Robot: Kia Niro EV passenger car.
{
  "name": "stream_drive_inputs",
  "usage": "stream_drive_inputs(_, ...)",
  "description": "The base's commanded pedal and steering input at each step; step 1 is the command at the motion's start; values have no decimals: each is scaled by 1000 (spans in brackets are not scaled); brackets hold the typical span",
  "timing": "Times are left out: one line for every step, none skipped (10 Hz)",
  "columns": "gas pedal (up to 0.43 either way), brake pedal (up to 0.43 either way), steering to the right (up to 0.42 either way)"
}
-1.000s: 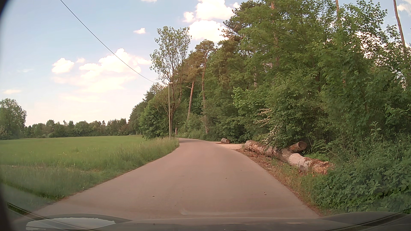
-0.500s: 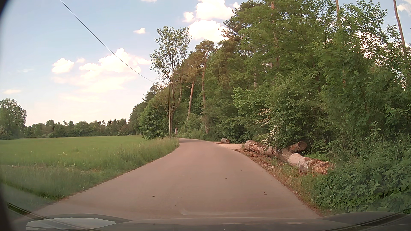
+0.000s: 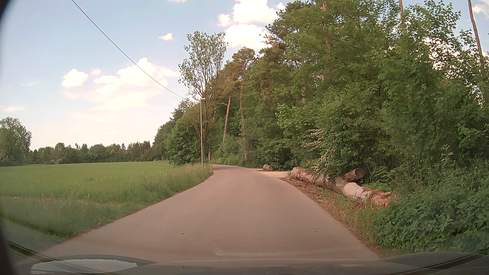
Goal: Follow the waypoints while adhering to traffic rules and regulations
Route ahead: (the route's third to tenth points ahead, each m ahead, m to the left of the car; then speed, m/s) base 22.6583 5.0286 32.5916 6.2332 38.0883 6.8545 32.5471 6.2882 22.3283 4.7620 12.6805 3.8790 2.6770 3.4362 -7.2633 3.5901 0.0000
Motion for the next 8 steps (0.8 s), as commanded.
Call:
stream_drive_inputs(0,18,0)
stream_drive_inputs(0,18,0)
stream_drive_inputs(0,18,0)
stream_drive_inputs(0,18,0)
stream_drive_inputs(20,18,-1)
stream_drive_inputs(169,18,-1)
stream_drive_inputs(169,18,-2)
stream_drive_inputs(169,24,-2)
